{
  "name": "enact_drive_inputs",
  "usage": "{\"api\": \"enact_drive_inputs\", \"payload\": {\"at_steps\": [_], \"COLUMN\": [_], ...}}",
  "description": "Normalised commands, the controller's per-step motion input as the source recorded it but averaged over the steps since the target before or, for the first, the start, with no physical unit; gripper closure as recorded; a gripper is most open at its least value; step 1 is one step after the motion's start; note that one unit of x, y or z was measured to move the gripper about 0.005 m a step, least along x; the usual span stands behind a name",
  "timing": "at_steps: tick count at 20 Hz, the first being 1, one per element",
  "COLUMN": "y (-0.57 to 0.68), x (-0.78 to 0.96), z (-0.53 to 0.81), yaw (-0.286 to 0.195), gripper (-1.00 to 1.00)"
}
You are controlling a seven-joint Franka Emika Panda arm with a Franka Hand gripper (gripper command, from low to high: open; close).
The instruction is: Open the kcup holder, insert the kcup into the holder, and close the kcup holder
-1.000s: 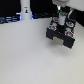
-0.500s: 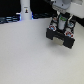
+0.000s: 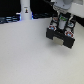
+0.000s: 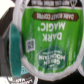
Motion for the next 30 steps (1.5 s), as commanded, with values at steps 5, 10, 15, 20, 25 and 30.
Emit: {"api": "enact_drive_inputs", "payload": {"at_steps": [5,10,15,20,25,30], "y": [0.03,0.13,0.13,0.01,-0.13,-0.42], "x": [0.00,0.00,0.03,0.06,0.21,0.40], "z": [-0.33,-0.06,0.12,0.27,0.46,0.36], "yaw": [0.071,0.130,0.150,0.137,0.114,0.085], "gripper": [1.00,1.00,-1.00,-1.00,-1.00,-1.00]}}
